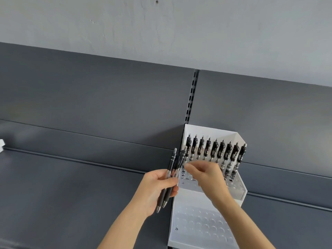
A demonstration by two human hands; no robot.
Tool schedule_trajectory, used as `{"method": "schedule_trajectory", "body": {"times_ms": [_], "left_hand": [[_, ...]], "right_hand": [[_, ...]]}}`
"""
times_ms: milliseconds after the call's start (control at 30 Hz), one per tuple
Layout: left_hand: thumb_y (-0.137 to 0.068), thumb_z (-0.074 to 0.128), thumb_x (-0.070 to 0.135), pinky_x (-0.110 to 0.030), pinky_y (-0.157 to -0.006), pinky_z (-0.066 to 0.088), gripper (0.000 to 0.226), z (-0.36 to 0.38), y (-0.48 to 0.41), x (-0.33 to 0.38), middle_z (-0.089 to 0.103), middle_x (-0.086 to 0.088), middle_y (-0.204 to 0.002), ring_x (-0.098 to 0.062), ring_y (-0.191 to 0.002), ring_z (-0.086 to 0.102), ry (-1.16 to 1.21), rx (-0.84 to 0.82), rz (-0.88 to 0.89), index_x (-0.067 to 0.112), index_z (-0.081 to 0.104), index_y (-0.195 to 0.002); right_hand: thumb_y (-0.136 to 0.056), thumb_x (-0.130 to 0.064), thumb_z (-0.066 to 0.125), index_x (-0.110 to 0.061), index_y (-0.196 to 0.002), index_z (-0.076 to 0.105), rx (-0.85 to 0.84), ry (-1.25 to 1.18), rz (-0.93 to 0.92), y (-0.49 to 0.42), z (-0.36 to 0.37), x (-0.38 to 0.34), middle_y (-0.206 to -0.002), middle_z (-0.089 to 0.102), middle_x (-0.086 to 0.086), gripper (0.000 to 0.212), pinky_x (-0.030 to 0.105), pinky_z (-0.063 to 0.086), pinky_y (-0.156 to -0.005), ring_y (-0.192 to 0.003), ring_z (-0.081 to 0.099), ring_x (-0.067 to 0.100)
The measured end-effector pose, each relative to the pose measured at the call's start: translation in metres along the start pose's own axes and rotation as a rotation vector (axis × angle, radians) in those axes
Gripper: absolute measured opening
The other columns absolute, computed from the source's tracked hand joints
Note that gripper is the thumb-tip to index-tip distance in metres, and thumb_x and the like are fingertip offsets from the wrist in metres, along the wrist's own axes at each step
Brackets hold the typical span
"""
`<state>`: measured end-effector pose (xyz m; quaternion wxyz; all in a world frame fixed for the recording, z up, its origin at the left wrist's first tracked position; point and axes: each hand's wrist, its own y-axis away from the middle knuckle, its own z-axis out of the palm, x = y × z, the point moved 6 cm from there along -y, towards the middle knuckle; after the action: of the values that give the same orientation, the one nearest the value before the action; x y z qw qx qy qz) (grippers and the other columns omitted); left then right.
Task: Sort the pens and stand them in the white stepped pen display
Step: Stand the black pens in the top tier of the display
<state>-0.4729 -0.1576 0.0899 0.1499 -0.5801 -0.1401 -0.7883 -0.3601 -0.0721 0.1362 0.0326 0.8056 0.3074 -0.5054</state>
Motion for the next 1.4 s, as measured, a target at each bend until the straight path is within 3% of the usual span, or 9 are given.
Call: {"method": "schedule_trajectory", "body": {"times_ms": [100,233,500,567,667,800,1000,1300,1400], "left_hand": [[-0.085,0.060,-0.002,-0.028,-0.063,0.055,0.007,0.012,0.000,0.000,0.059,-0.010,-0.063,-0.017,-0.057,0.061,-0.034,-0.029,-0.006,0.001,0.065,-0.079],[-0.087,0.059,0.004,-0.033,-0.071,0.056,0.009,0.017,-0.003,-0.004,0.066,-0.008,-0.068,-0.021,-0.068,0.066,-0.025,-0.049,-0.045,0.003,0.067,-0.083],[-0.086,0.060,0.000,-0.029,-0.067,0.058,0.010,0.017,-0.005,-0.004,0.065,-0.010,-0.072,-0.019,-0.068,0.066,-0.034,0.003,0.001,-0.004,0.067,-0.091],[-0.088,0.060,0.007,-0.027,-0.066,0.056,0.012,0.007,-0.006,-0.001,0.066,-0.008,-0.075,-0.018,-0.069,0.064,-0.101,0.067,0.026,-0.001,0.067,-0.092],[-0.090,0.059,0.024,-0.024,-0.046,0.038,0.027,-0.012,-0.006,0.003,0.052,-0.002,-0.061,-0.011,-0.047,0.043,-0.242,0.164,0.058,-0.001,0.060,-0.079],[-0.094,0.051,0.029,-0.022,-0.045,0.019,0.031,-0.016,-0.005,-0.001,0.038,0.003,-0.056,-0.008,-0.046,0.025,-0.283,0.167,0.014,0.013,0.041,-0.070],[-0.097,0.042,0.014,-0.022,-0.045,0.025,0.006,-0.012,-0.006,-0.005,0.052,-0.005,-0.064,-0.011,-0.048,0.029,-0.242,0.165,0.005,0.013,0.046,-0.100],[-0.096,0.047,0.010,-0.019,-0.054,0.047,0.009,-0.014,-0.006,0.000,0.058,-0.006,-0.081,-0.012,-0.062,0.051,-0.333,0.179,0.116,0.011,0.056,-0.096],[-0.094,0.051,0.011,-0.015,-0.055,0.050,0.009,-0.016,-0.007,0.001,0.056,-0.004,-0.082,-0.013,-0.071,0.054,-0.300,0.208,0.131,0.013,0.060,-0.093]], "right_hand": [[-0.085,-0.022,0.065,-0.017,-0.057,0.055,-0.035,-0.042,0.014,-0.002,0.003,-0.003,-0.041,0.041,-0.013,0.031,0.013,0.028,-0.048,-0.042,0.033,0.002],[-0.089,-0.013,0.059,0.004,-0.070,0.056,-0.114,-0.157,0.082,-0.002,-0.001,0.001,-0.062,0.036,0.010,0.026,0.027,0.030,-0.055,-0.060,0.033,0.019],[-0.089,-0.017,0.060,0.008,-0.070,0.061,-0.086,-0.077,0.105,-0.003,-0.002,0.002,-0.061,0.049,0.012,0.031,0.026,0.037,-0.054,-0.054,0.042,0.018],[-0.091,-0.015,0.057,-0.003,-0.068,0.061,-0.065,-0.059,0.101,-0.006,-0.010,-0.001,-0.062,0.059,0.007,0.026,0.022,0.044,-0.055,-0.052,0.051,0.011],[-0.093,-0.011,0.052,-0.006,-0.076,0.061,0.080,-0.017,0.090,-0.018,-0.036,-0.004,-0.071,0.065,0.007,0.020,0.031,0.051,-0.064,-0.061,0.059,0.014],[-0.092,-0.007,0.046,-0.002,-0.090,0.062,0.237,0.127,-0.014,-0.034,-0.051,-0.013,-0.080,0.068,0.010,0.016,0.034,0.050,-0.070,-0.070,0.062,0.022],[-0.095,-0.012,0.041,0.002,-0.086,0.053,0.197,0.350,-0.100,-0.044,-0.031,-0.022,-0.075,0.060,0.014,0.020,0.038,0.043,-0.064,-0.068,0.051,0.029],[-0.095,-0.010,0.041,-0.006,-0.081,0.043,0.098,0.528,0.000,-0.042,-0.006,0.003,-0.077,0.054,0.011,0.014,0.031,0.037,-0.062,-0.072,0.050,0.027],[-0.095,-0.012,0.041,-0.003,-0.095,0.053,0.164,0.508,0.002,-0.040,-0.005,0.004,-0.087,0.064,0.015,0.014,0.031,0.038,-0.063,-0.079,0.057,0.032]]}}
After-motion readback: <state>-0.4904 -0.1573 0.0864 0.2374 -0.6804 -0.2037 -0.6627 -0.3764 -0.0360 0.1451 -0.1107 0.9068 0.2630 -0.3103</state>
